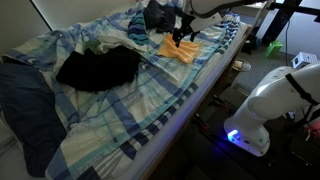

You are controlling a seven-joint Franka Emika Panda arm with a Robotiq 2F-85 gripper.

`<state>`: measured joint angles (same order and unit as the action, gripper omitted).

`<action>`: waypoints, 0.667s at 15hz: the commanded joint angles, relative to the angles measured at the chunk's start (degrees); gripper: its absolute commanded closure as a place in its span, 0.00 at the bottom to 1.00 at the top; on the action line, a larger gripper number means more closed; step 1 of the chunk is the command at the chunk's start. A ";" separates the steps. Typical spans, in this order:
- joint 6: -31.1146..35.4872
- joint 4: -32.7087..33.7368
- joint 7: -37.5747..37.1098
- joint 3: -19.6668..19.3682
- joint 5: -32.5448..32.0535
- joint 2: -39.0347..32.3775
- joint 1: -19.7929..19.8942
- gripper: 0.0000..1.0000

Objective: Fold the orange towel twice

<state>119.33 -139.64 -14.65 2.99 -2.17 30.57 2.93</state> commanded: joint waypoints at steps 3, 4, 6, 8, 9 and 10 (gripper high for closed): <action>-2.35 8.59 -13.12 2.48 -0.90 -9.72 2.84 0.00; -2.31 10.11 -14.85 2.49 -1.27 -11.74 3.11 0.00; -1.66 13.14 -17.57 2.09 -1.79 -15.62 3.42 0.00; -2.52 17.10 -20.22 1.52 -2.69 -19.78 3.67 0.00; -3.11 19.20 -21.13 1.01 -2.83 -21.79 3.60 0.00; -3.72 21.28 -22.11 0.56 -3.13 -23.74 3.54 0.00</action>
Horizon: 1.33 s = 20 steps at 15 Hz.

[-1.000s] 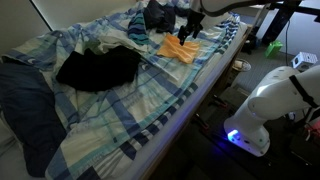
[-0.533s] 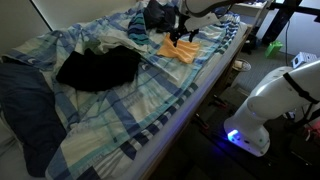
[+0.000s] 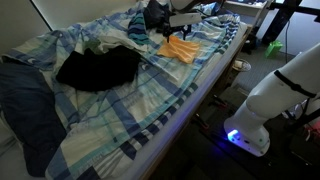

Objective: Fold the orange towel twice

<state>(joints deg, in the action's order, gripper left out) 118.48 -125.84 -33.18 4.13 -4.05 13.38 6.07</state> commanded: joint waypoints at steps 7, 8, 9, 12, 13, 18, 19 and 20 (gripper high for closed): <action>-2.11 11.58 -2.36 -4.07 -0.52 -11.13 -1.07 0.00; -2.21 11.95 -2.35 -4.15 -0.51 -11.42 -1.08 0.00; -2.37 12.14 -2.35 -4.16 -0.51 -11.49 -1.09 0.00; -2.55 12.28 -2.35 -4.12 -0.51 -11.48 -1.23 0.00; -2.75 12.33 -3.06 -4.09 -0.93 -11.66 -1.34 0.00; -5.85 15.57 -12.93 -4.10 -2.63 -15.44 -2.41 0.00; -6.44 16.32 -14.96 -4.16 -3.10 -16.30 -2.72 0.00; -6.69 17.01 -17.15 -4.22 -3.54 -17.11 -3.04 0.00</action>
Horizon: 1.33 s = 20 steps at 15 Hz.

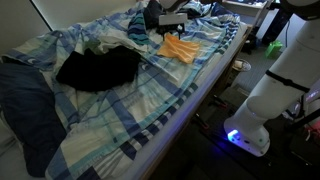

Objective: Fold the orange towel twice

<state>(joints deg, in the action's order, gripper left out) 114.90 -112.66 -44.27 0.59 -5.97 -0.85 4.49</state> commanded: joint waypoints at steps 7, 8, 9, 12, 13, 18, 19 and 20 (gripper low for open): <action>-5.99 15.02 -16.33 -2.41 -2.97 -13.17 -3.30 0.00; -6.26 17.04 -16.35 -2.90 -3.04 -14.75 -3.34 0.00; -6.35 18.98 -15.34 -3.37 -2.42 -16.31 -3.21 0.00; -8.22 25.44 -14.90 -5.15 -1.48 -21.25 -2.90 0.00; -9.07 27.48 -14.61 -5.73 -0.98 -22.87 -2.65 0.00; -15.39 36.35 -14.50 -8.12 1.05 -30.15 -1.56 0.00; -16.51 38.32 -14.46 -8.49 1.31 -31.67 -1.28 0.00; -17.93 40.27 -14.72 -8.91 1.39 -33.18 -1.10 0.00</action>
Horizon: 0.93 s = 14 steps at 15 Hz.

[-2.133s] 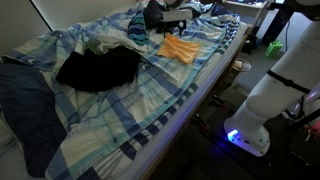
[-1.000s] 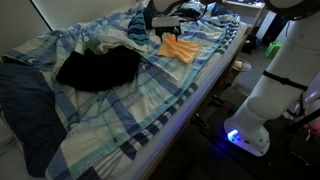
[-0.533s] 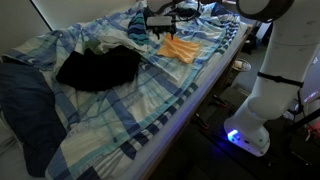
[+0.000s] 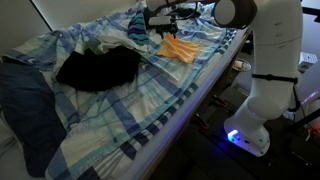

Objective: Fold the orange towel twice

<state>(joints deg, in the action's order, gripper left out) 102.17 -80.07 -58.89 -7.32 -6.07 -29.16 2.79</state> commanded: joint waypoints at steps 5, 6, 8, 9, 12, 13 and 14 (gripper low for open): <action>-11.50 16.16 -0.10 -1.97 2.66 -11.94 2.10 0.00; -12.46 17.67 0.04 -1.89 3.00 -13.25 2.42 0.00; -13.69 20.21 0.22 -1.62 3.95 -15.49 2.88 0.00; -14.09 21.35 0.32 -1.48 4.49 -16.45 3.02 0.00; -14.98 24.69 0.42 -1.24 5.72 -19.08 3.13 0.00; -15.01 25.56 0.32 -1.22 5.98 -19.79 3.08 0.00; -15.04 26.48 0.33 -1.16 6.22 -20.49 3.09 0.00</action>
<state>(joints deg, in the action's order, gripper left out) 90.10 -59.12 -58.89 -8.75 -1.47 -46.70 5.45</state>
